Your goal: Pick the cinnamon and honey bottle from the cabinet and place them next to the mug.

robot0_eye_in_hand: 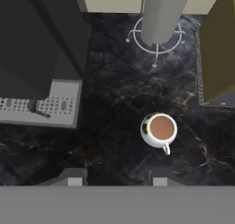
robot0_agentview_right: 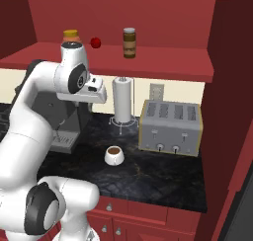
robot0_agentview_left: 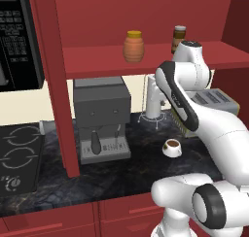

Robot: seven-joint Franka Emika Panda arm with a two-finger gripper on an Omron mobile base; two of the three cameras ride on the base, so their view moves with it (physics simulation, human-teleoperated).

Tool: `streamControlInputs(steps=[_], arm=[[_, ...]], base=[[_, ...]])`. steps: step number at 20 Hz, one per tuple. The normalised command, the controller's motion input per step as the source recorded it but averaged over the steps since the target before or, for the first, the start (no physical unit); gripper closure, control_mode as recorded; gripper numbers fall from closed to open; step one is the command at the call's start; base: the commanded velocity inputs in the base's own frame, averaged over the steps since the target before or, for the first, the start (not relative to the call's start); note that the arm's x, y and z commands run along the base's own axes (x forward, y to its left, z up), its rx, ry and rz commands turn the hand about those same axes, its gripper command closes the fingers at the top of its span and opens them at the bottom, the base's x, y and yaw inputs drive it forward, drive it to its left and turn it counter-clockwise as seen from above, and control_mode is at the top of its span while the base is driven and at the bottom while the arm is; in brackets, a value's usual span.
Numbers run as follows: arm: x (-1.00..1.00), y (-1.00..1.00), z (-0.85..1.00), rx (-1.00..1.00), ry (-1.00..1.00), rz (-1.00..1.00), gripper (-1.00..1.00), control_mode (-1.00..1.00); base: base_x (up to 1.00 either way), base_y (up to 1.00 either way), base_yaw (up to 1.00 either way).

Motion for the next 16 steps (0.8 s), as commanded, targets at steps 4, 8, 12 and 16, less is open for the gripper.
streamControlInputs(steps=[4,8,12,16], arm=[[0.0,0.0,-0.03,0.0,0.04,0.0,-1.0,-1.0],[-0.19,0.06,0.02,0.0,-0.03,0.0,-1.0,-1.0],[-0.32,0.3,0.42,-0.05,-0.26,0.0,-1.0,-1.0],[-0.34,0.54,0.71,-0.05,-0.33,0.0,-1.0,-1.0]], base=[[0.0,0.0,0.0],[0.0,0.0,0.0],[0.0,0.0,0.0],[0.0,0.0,0.0]])
